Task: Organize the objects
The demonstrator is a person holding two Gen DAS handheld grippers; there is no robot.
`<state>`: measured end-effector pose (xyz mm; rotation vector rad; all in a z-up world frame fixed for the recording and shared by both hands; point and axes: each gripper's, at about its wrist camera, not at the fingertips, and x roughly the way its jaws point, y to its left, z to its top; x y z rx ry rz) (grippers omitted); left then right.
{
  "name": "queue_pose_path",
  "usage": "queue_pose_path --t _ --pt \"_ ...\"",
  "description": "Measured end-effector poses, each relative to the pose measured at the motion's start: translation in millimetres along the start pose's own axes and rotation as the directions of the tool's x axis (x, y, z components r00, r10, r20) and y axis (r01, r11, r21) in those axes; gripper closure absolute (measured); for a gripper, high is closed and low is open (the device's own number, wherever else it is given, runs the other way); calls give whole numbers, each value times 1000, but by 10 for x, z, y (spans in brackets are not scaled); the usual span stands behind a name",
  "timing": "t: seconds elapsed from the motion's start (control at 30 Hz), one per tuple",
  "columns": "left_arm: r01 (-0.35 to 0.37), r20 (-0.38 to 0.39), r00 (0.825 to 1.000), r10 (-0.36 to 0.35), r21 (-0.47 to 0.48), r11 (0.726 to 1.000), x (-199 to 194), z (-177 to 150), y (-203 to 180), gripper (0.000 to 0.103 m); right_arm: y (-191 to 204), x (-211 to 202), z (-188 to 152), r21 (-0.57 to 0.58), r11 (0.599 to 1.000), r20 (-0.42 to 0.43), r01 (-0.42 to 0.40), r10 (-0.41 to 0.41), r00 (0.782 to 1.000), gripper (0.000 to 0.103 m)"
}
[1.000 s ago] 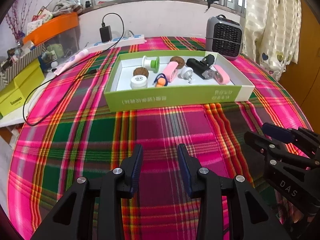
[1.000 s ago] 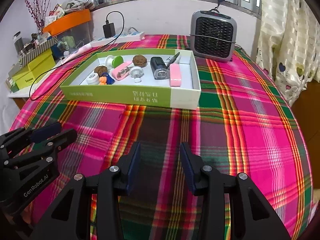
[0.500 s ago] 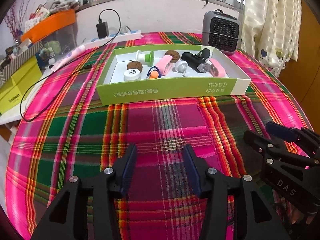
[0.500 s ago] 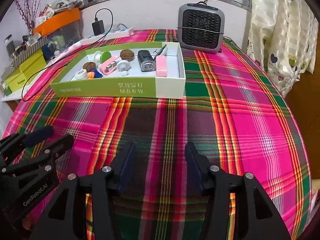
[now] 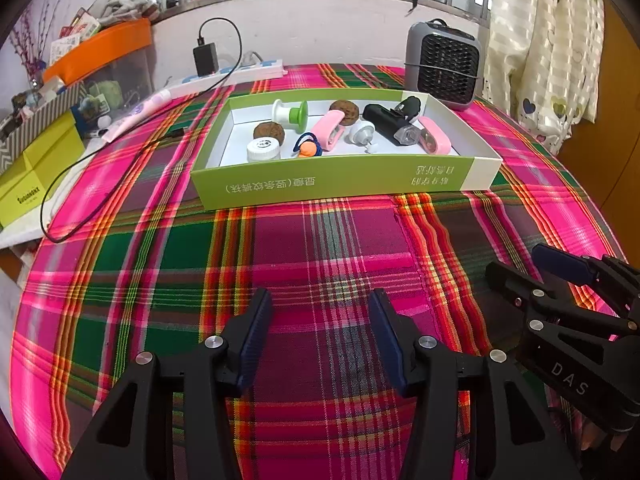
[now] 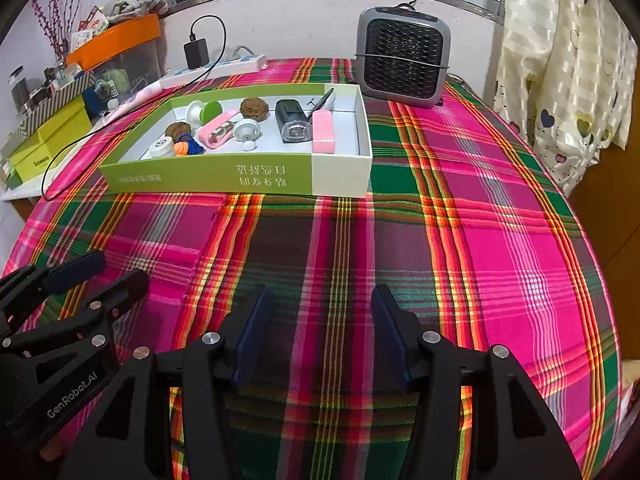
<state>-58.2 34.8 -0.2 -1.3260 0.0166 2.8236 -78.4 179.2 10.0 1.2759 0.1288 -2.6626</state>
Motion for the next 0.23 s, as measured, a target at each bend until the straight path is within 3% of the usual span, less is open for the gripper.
queue_pose_path --t 0.23 --pt "0 0 1000 0 0 1000 0 1 1 53 0 0 0 0 1000 0 0 0 1000 48"
